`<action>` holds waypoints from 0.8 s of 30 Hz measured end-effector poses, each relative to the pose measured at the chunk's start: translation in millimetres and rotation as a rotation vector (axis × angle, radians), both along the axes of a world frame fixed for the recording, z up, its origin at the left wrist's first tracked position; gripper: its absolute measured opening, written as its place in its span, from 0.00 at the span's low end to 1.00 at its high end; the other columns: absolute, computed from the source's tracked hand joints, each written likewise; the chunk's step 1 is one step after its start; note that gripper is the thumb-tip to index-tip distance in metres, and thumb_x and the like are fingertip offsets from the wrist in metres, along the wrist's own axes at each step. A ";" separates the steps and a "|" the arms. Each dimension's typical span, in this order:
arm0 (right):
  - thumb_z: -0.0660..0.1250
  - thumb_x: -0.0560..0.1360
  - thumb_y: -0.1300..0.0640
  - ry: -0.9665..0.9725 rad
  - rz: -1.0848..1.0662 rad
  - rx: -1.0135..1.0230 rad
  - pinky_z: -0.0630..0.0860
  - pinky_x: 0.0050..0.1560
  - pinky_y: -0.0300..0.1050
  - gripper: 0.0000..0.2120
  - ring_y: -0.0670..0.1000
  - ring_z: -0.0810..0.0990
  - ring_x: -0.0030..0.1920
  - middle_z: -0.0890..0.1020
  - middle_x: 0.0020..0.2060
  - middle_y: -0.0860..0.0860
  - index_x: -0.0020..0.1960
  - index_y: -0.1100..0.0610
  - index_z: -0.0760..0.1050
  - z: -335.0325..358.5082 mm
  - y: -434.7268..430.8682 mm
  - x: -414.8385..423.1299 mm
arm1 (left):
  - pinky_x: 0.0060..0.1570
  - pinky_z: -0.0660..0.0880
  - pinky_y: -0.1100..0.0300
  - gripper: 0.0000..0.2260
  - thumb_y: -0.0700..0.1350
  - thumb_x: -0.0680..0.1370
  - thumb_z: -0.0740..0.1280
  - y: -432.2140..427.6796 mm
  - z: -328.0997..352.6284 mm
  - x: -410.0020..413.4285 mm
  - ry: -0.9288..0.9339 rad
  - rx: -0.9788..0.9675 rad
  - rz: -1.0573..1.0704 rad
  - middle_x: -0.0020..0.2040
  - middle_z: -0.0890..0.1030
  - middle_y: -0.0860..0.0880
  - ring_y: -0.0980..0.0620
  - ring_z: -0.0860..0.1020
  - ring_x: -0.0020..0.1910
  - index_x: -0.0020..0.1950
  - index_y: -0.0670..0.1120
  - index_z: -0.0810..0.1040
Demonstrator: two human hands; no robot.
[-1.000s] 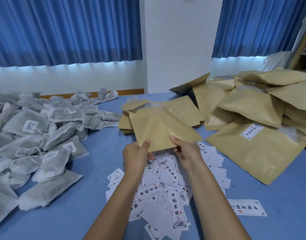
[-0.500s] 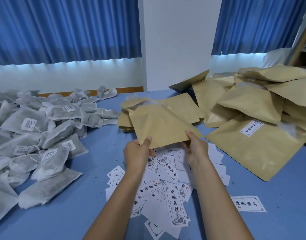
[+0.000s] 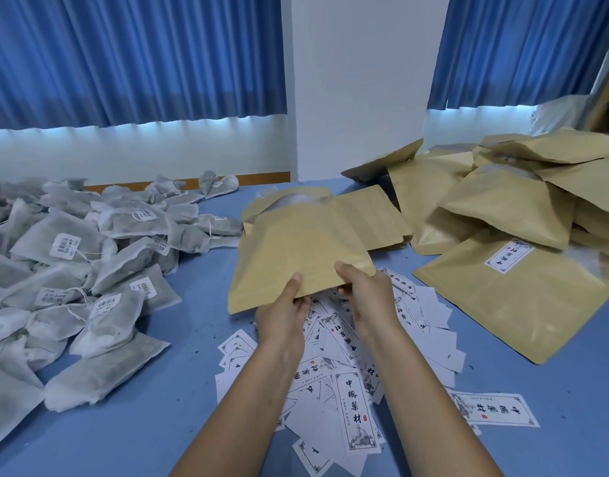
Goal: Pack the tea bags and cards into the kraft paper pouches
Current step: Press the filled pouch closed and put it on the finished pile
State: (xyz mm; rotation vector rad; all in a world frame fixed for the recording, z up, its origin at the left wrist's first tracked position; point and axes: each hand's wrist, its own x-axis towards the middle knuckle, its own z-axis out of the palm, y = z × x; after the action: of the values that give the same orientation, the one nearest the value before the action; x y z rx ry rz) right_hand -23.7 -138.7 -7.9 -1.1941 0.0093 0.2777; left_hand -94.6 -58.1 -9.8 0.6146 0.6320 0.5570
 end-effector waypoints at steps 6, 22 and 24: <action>0.65 0.77 0.59 -0.010 -0.050 -0.141 0.72 0.38 0.48 0.10 0.54 0.73 0.28 0.76 0.32 0.57 0.38 0.60 0.73 -4.4 0.3 5.3 | 0.32 0.78 0.64 0.04 0.38 0.75 0.71 5.9 -1.6 -1.0 0.066 0.094 0.036 0.46 0.82 0.46 0.51 0.82 0.39 0.47 0.42 0.76; 0.51 0.80 0.68 -0.218 0.074 -0.296 0.60 0.19 0.36 0.19 0.50 0.76 0.20 0.81 0.38 0.51 0.57 0.61 0.79 0.8 -11.9 -0.2 | 0.21 0.73 0.64 0.08 0.45 0.82 0.57 44.2 21.3 -14.5 0.153 0.559 0.260 0.41 0.80 0.49 0.47 0.81 0.25 0.49 0.47 0.74; 0.51 0.80 0.68 -0.259 0.016 -0.302 0.59 0.19 0.33 0.18 0.48 0.71 0.17 0.75 0.28 0.49 0.51 0.59 0.80 11.7 -24.4 -1.5 | 0.22 0.74 0.62 0.10 0.46 0.82 0.56 39.4 25.1 -12.3 0.168 0.613 0.235 0.39 0.80 0.49 0.47 0.81 0.24 0.46 0.48 0.74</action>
State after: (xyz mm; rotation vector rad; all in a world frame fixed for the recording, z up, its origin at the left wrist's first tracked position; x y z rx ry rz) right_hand -25.2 -163.1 3.8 -1.5241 -0.1906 0.1363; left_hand -107.0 -18.7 15.3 1.1805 0.6977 0.9394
